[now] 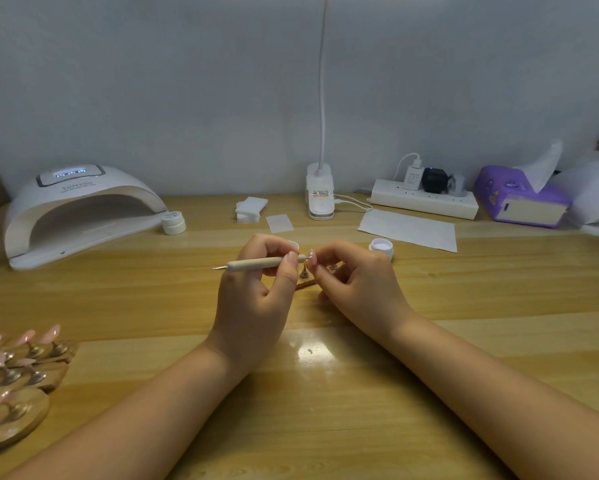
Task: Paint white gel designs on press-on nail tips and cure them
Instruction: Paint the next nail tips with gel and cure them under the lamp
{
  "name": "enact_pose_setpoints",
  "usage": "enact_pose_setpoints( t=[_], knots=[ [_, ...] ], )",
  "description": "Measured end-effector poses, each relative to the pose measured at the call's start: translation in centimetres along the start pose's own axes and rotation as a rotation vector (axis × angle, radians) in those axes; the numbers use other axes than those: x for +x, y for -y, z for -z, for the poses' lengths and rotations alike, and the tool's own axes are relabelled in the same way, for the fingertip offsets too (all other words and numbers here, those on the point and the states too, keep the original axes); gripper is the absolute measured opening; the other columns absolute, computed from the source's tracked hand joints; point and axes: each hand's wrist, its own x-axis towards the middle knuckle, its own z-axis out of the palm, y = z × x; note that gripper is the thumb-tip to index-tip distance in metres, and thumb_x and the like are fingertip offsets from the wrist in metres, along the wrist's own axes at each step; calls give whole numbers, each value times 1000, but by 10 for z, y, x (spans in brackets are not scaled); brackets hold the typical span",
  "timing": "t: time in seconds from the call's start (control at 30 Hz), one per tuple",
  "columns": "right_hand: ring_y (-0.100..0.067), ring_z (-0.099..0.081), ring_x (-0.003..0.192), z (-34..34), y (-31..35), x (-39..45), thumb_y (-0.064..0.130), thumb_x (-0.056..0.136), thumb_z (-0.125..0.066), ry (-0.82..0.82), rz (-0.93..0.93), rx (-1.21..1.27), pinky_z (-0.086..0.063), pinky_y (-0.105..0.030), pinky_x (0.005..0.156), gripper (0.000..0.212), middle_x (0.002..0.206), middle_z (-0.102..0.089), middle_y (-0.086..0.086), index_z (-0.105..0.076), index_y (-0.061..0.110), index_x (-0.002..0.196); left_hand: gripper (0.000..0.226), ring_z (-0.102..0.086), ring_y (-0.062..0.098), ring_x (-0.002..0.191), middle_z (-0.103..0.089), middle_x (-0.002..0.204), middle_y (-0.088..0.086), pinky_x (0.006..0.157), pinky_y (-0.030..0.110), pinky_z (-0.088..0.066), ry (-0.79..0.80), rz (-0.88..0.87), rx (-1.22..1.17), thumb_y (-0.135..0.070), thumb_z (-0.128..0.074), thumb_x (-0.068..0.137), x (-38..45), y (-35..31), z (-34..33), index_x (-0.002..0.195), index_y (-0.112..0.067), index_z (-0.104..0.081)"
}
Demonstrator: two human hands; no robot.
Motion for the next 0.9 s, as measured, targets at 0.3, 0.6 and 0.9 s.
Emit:
enact_pose_setpoints(
  t=[0.3,0.6,0.9],
  knots=[
    [-14,-62,59,-1,0,0,13,88,-68,-10,0,8,-53,-36,61,5,81,-67,13,-71,14,92,13,-62,5,75,-62,77,-8,67,12,-44,-35,-28,-42,-12,-55,90,1,-3,1,88,-25,-56],
    [-14,-64,61,-1,-1,0,13,88,-68,-4,-11,19,-54,-39,62,5,82,-68,11,-71,14,92,10,-60,7,76,-60,80,-8,68,18,-47,-61,-32,-81,-13,-54,91,1,-6,2,90,-23,-56],
    [-16,-65,61,0,-1,0,13,87,-68,10,-36,21,-55,-42,63,7,85,-69,8,-70,16,94,9,-59,2,75,-60,77,-10,66,9,-42,-7,-36,-5,-10,-54,89,0,-3,0,87,-19,-57]
  ],
)
